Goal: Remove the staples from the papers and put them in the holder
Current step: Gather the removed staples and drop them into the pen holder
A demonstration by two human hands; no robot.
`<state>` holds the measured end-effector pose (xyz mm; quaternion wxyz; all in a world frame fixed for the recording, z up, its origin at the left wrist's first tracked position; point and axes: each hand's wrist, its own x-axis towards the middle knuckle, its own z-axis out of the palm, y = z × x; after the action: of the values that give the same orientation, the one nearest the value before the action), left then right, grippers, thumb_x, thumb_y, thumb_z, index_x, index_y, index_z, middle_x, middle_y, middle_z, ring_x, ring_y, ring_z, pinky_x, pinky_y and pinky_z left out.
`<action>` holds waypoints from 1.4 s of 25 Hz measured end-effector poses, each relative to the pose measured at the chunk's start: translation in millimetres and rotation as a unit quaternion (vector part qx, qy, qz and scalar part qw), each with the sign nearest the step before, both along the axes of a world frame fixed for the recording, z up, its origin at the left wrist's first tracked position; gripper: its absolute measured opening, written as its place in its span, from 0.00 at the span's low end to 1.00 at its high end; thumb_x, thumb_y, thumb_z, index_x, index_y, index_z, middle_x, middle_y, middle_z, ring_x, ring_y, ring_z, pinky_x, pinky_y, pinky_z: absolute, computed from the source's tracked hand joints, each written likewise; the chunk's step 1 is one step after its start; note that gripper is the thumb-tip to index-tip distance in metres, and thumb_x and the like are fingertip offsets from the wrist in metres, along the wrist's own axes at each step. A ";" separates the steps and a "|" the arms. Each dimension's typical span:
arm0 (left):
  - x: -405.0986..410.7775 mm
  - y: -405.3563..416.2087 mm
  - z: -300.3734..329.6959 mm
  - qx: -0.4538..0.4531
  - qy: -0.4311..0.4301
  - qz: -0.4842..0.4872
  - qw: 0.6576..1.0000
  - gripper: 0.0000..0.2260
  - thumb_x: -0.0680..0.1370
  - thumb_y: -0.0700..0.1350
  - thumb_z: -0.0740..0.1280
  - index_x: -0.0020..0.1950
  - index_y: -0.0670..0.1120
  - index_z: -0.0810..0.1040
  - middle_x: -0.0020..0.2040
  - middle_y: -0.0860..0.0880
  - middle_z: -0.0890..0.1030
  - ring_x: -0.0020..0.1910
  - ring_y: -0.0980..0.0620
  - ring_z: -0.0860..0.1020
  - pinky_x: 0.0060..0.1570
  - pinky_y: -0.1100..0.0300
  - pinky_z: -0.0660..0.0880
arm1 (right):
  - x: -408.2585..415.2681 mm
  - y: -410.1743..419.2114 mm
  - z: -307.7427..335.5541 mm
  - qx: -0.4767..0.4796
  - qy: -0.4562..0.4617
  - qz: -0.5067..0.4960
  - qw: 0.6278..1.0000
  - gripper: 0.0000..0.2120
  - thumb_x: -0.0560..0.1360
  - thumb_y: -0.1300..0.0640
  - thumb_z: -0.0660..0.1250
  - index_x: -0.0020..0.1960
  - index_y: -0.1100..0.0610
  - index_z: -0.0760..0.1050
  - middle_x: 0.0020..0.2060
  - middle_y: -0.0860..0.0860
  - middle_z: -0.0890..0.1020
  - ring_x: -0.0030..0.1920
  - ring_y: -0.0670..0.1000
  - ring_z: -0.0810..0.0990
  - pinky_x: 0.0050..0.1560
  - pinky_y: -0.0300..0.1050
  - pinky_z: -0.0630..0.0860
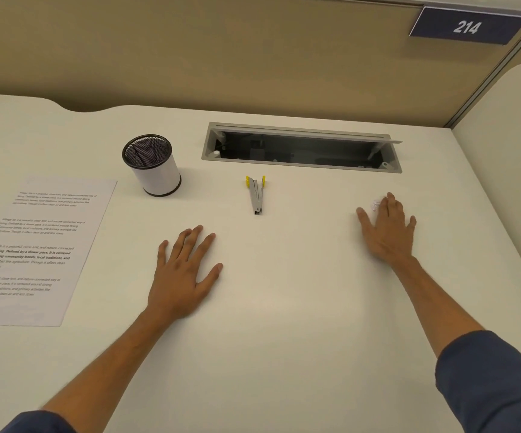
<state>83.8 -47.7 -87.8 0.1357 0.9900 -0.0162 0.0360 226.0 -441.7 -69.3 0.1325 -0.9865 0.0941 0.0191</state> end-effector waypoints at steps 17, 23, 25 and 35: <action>0.2 0.9 -0.9 0.004 0.002 0.000 1.000 0.29 0.79 0.64 0.47 0.78 0.56 0.58 0.80 0.54 0.55 0.78 0.52 0.52 0.75 0.45 0.47 | 38.0 -18.9 33.3 0.035 -0.057 0.104 0.992 0.10 0.78 0.62 0.65 0.55 0.65 0.81 0.54 0.61 0.83 0.54 0.61 0.80 0.60 0.51 0.73; 0.8 1.0 -1.9 0.005 0.001 0.001 1.000 0.29 0.79 0.64 0.48 0.78 0.56 0.57 0.80 0.53 0.55 0.78 0.52 0.53 0.75 0.44 0.48 | 35.6 -10.6 26.7 0.008 -0.079 0.077 0.994 0.09 0.77 0.66 0.64 0.53 0.65 0.82 0.50 0.61 0.84 0.51 0.62 0.80 0.59 0.56 0.74; 0.6 1.2 -1.9 0.006 0.003 0.000 1.000 0.29 0.79 0.64 0.47 0.78 0.56 0.57 0.80 0.53 0.55 0.78 0.52 0.52 0.75 0.45 0.47 | 35.3 -9.7 26.0 0.007 -0.081 0.070 0.994 0.09 0.77 0.65 0.64 0.53 0.65 0.82 0.50 0.61 0.84 0.51 0.62 0.81 0.58 0.55 0.73; 0.5 0.9 -1.6 0.005 -0.005 -0.003 1.000 0.29 0.79 0.64 0.48 0.78 0.56 0.59 0.79 0.53 0.57 0.78 0.52 0.54 0.75 0.45 0.48 | 24.4 -17.3 32.2 0.226 -0.124 -0.048 0.965 0.07 0.74 0.66 0.68 0.50 0.63 0.83 0.45 0.58 0.85 0.49 0.53 0.82 0.53 0.38 0.73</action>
<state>84.3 -46.9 -89.4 0.1312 0.9903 -0.0198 0.0403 250.4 -459.0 -37.1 0.3633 -0.9199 0.1177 -0.0889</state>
